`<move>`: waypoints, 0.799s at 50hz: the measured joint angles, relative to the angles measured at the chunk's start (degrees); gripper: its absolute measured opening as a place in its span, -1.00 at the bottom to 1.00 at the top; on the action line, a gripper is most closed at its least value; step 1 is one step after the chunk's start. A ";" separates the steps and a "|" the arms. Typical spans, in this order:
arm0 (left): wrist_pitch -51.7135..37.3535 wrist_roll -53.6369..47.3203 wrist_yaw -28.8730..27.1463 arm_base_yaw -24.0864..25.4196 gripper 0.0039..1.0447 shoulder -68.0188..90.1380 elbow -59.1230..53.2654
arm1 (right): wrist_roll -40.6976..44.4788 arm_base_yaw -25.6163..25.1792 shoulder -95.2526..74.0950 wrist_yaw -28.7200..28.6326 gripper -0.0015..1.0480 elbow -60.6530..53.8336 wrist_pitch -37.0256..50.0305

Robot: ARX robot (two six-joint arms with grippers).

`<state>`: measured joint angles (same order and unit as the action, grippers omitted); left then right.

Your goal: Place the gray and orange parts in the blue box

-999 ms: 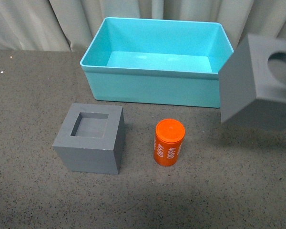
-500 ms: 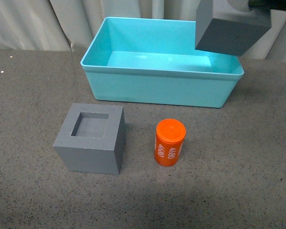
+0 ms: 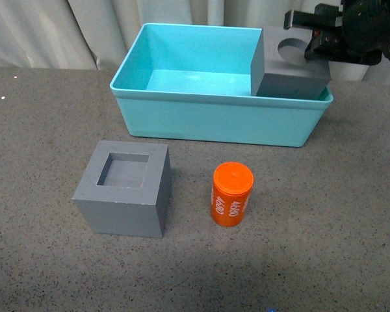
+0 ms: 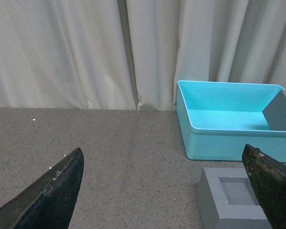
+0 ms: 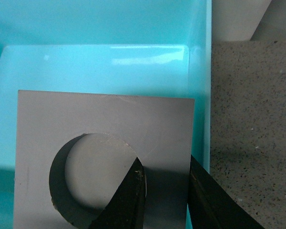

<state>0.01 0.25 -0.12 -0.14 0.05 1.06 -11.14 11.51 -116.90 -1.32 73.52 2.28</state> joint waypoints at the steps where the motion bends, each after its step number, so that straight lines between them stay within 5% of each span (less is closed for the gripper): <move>1: 0.00 0.00 0.00 0.00 0.88 0.00 0.00 | 0.00 0.00 -0.20 -0.02 -0.66 0.07 -0.09; 18: 0.00 0.00 0.00 0.00 0.88 0.00 0.00 | -0.07 0.00 -2.80 -0.63 -0.62 2.08 -1.84; 31: 0.00 0.00 0.00 0.00 0.88 0.00 0.00 | -0.68 -0.24 0.63 -2.03 0.22 -0.42 1.03; 40: 0.00 0.02 0.02 0.00 0.88 0.00 0.00 | 0.92 -1.36 13.73 -0.39 0.84 -12.59 13.59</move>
<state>0.01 0.27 -0.10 -0.14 0.05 1.06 -10.22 10.15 -103.18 -1.72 60.93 15.88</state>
